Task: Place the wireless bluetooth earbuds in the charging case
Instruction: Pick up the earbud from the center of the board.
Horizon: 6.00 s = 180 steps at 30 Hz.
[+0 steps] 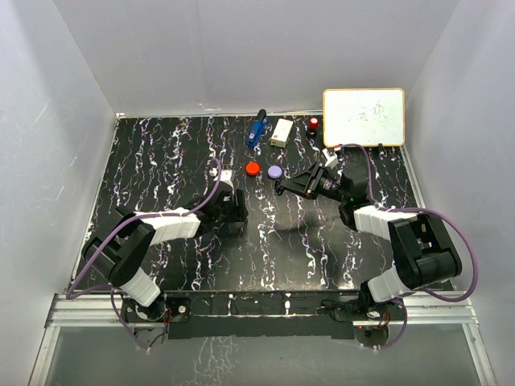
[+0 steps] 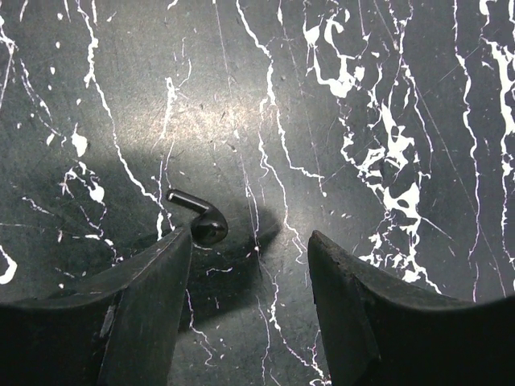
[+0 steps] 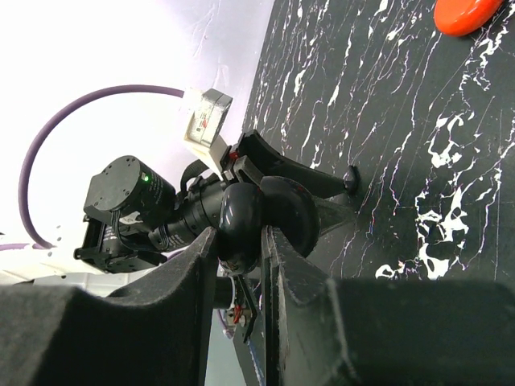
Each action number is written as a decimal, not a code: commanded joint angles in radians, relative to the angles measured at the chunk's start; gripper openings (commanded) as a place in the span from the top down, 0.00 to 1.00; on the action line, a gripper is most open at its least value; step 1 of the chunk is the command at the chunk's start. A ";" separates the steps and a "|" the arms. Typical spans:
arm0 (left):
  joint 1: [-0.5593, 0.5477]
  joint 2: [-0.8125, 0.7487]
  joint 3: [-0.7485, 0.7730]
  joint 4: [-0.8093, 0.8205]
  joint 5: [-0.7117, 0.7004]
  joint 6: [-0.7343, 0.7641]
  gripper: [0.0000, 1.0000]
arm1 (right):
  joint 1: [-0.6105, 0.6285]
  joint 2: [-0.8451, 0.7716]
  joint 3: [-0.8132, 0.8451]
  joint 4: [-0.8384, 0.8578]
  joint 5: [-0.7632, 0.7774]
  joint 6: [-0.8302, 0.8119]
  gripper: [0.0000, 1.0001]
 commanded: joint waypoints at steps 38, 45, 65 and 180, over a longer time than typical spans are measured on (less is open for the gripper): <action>-0.012 -0.197 0.010 -0.069 0.033 0.159 0.44 | 0.001 0.017 -0.022 0.132 -0.015 0.032 1.00; -0.012 -0.105 0.059 -0.063 0.122 0.392 0.43 | 0.001 0.000 -0.023 0.121 -0.016 0.025 1.00; -0.002 0.056 0.180 -0.147 0.203 0.590 0.48 | -0.001 -0.018 -0.017 0.095 -0.018 0.012 1.00; 0.000 0.147 0.124 -0.302 0.134 0.564 0.73 | -0.012 -0.010 -0.031 0.140 -0.035 0.042 1.00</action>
